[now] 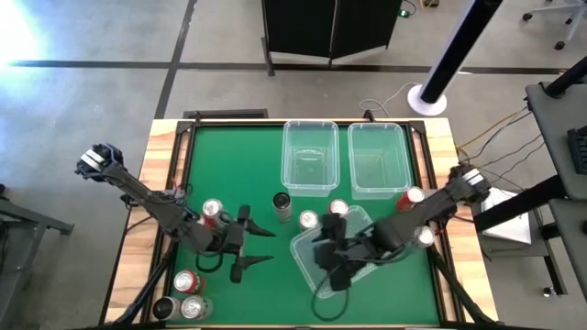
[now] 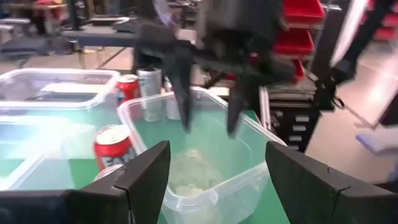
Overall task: Sort soda cans
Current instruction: Move the bottom transparent bin to the left side of the top left transparent bin
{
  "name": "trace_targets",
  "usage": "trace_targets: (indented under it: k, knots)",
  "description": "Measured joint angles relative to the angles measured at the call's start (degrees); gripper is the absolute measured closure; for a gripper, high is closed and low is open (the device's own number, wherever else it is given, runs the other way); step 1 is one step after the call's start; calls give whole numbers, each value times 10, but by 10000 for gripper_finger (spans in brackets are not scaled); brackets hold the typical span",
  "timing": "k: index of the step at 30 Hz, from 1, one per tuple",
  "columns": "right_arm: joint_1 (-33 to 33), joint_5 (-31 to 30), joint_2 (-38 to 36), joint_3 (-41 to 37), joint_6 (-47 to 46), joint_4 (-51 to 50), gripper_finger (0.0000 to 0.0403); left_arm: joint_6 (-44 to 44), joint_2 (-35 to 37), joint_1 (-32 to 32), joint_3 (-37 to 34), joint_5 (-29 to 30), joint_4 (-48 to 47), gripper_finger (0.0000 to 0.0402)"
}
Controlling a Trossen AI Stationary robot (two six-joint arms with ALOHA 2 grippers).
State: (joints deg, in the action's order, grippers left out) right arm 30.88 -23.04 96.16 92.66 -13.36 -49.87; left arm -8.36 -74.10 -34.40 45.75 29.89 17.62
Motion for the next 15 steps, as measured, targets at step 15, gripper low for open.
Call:
trace_targets:
  k: [15]
  knots:
    - [110, -25, -50, -1, -297, -256, 154, 141, -282, 60, 421, -230, -460, 153]
